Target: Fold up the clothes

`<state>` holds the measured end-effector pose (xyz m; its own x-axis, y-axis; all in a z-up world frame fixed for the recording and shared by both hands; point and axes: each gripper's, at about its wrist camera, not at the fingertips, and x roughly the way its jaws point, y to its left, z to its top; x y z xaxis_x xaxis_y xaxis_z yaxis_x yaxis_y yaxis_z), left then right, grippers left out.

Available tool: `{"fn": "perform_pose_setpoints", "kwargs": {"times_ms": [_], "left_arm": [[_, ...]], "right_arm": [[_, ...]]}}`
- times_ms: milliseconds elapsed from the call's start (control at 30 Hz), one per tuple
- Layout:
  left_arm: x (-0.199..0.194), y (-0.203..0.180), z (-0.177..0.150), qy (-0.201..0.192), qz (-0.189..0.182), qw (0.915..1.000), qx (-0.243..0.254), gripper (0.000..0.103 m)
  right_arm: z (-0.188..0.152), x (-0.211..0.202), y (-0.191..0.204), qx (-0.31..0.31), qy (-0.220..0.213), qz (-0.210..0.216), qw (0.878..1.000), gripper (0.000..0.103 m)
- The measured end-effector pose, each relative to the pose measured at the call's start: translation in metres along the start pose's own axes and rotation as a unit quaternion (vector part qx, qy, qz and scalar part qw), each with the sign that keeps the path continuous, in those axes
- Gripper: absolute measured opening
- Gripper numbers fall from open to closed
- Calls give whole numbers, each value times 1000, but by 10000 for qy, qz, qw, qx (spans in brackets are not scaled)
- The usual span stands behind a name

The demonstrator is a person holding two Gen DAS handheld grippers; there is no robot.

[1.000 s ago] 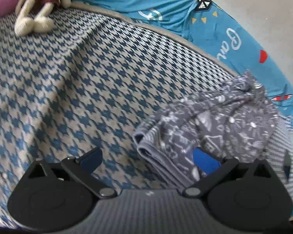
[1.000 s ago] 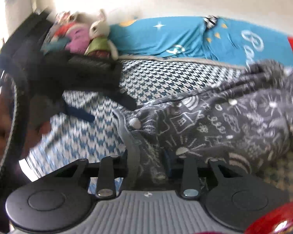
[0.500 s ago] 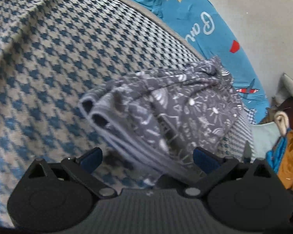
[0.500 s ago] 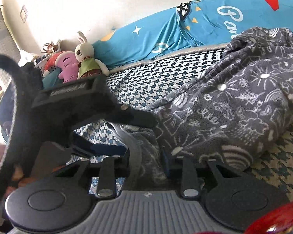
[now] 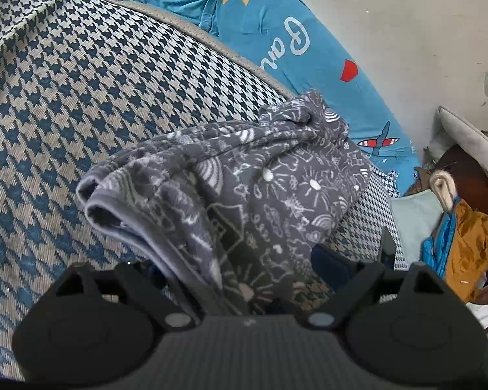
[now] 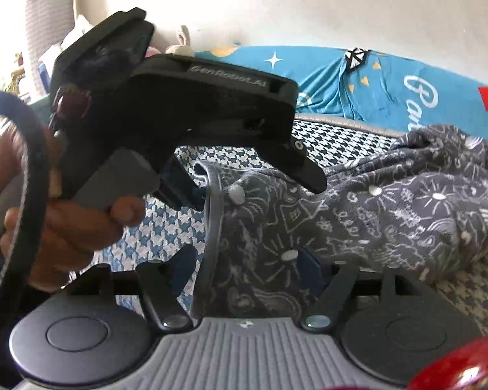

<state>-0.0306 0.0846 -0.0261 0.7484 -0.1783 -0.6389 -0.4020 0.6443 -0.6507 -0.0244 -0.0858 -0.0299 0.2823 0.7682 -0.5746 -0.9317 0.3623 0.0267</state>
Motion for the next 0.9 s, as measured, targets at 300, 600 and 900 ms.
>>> {"fn": "perform_pose_setpoints", "kwargs": {"times_ms": [300,600,900], "left_arm": [[-1,0,1,66,13,10000,-8,91],[3,6,2,-23,435,9990,37,102],[22,14,5,-122,994,9949,116,59]], "right_arm": [[-10,22,25,-799,142,-379,9960,72],[-7,27,20,-657,34,-456,9968,42],[-1,20,9,-341,-32,-191,9992,33]]}}
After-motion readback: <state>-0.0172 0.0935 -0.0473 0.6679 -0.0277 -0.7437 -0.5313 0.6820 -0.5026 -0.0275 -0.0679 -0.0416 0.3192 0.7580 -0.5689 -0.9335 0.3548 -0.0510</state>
